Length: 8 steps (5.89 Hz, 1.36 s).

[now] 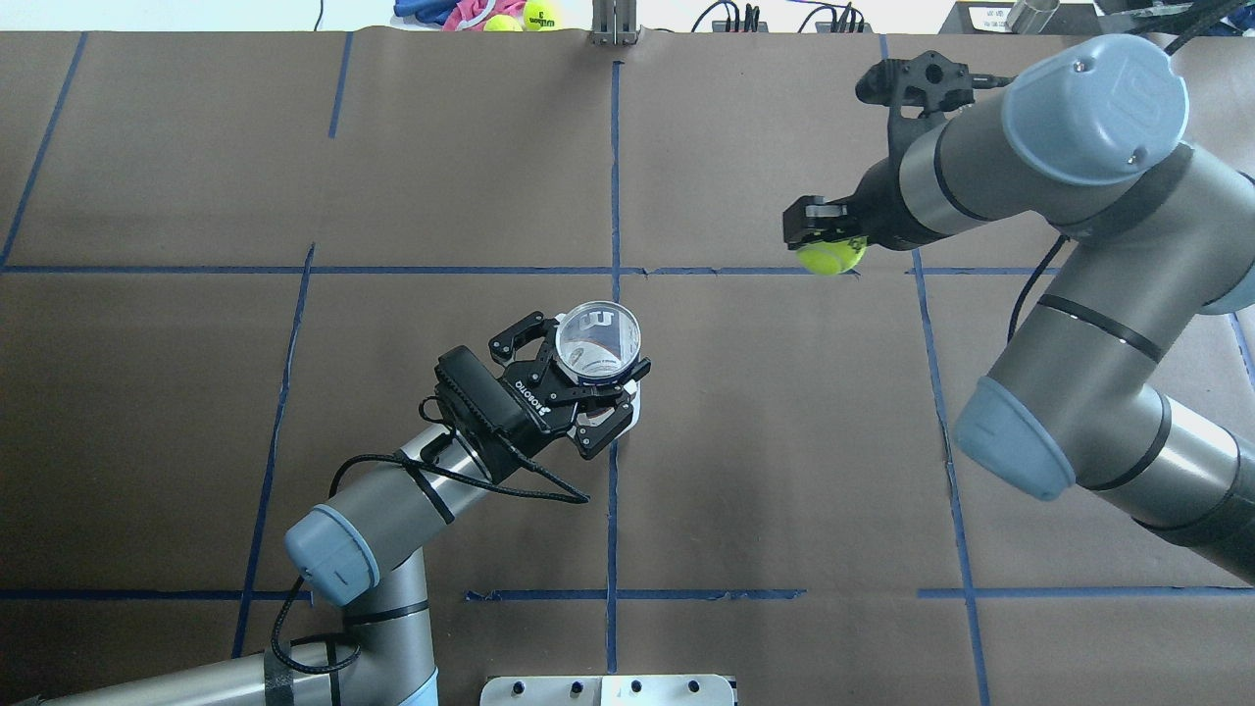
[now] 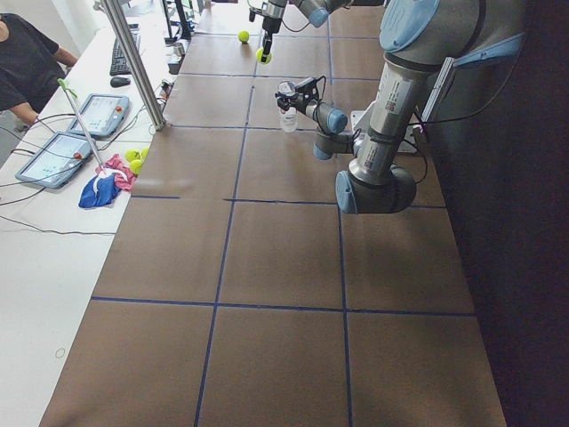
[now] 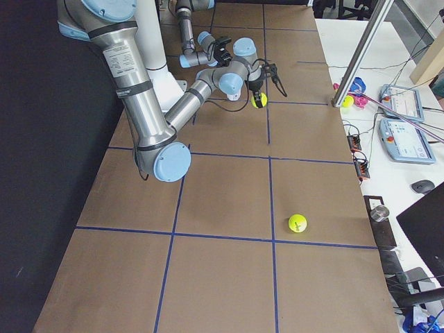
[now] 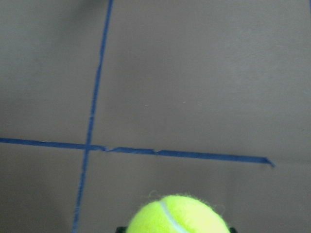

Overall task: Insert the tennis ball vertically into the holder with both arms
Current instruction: 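Carry the ball with the right gripper over the can's open top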

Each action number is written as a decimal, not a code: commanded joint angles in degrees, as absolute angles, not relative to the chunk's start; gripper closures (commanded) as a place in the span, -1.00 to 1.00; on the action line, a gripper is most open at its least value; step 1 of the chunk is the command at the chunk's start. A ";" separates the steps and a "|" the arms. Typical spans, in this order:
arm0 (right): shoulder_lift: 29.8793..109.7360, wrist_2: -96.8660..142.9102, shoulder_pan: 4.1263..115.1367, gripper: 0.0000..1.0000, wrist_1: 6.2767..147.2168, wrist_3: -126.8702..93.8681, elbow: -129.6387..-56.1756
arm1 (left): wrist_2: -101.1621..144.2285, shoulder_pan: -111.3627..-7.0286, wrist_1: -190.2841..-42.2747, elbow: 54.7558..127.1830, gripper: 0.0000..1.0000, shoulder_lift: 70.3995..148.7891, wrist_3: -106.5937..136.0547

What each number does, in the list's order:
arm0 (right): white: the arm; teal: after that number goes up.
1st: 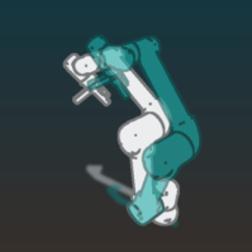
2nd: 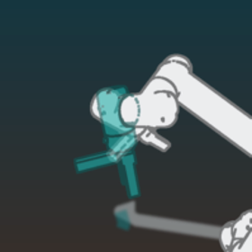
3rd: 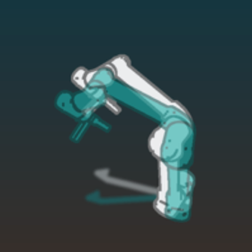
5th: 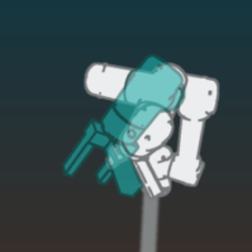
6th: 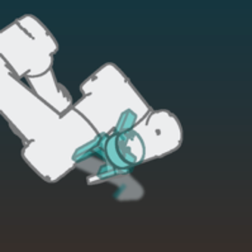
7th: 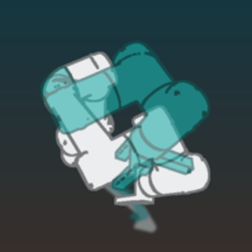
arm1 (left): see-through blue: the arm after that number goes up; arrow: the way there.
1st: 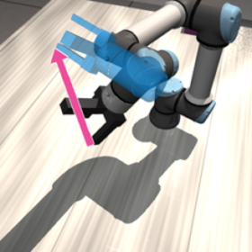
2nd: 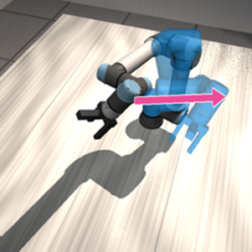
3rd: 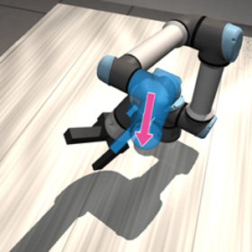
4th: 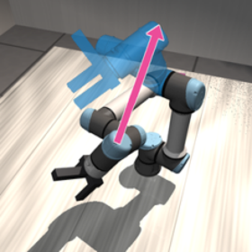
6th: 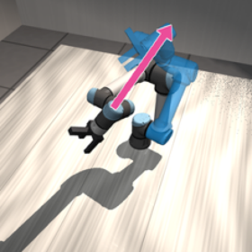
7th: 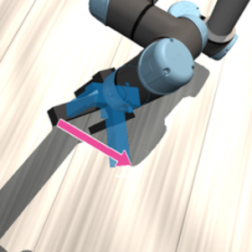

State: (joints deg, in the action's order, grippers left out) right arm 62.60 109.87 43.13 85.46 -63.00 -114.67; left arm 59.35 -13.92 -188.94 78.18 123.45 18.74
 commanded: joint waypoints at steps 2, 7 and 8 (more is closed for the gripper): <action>53.28 108.90 36.84 0.91 90.88 -75.21 -118.30 | 58.54 -13.10 -188.79 77.87 -0.59 123.84 18.63; 52.30 101.34 29.01 0.79 90.88 -77.26 -118.30 | 58.54 -12.39 -188.61 76.73 -0.59 124.63 18.63; 52.29 99.08 27.18 0.78 90.88 -77.34 -118.04 | 58.54 -12.39 -188.61 76.73 -0.59 124.63 18.63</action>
State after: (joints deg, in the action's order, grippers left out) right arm 52.32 100.79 28.66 90.88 -77.26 -118.21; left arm 58.54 -12.42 -188.61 76.77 124.57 18.63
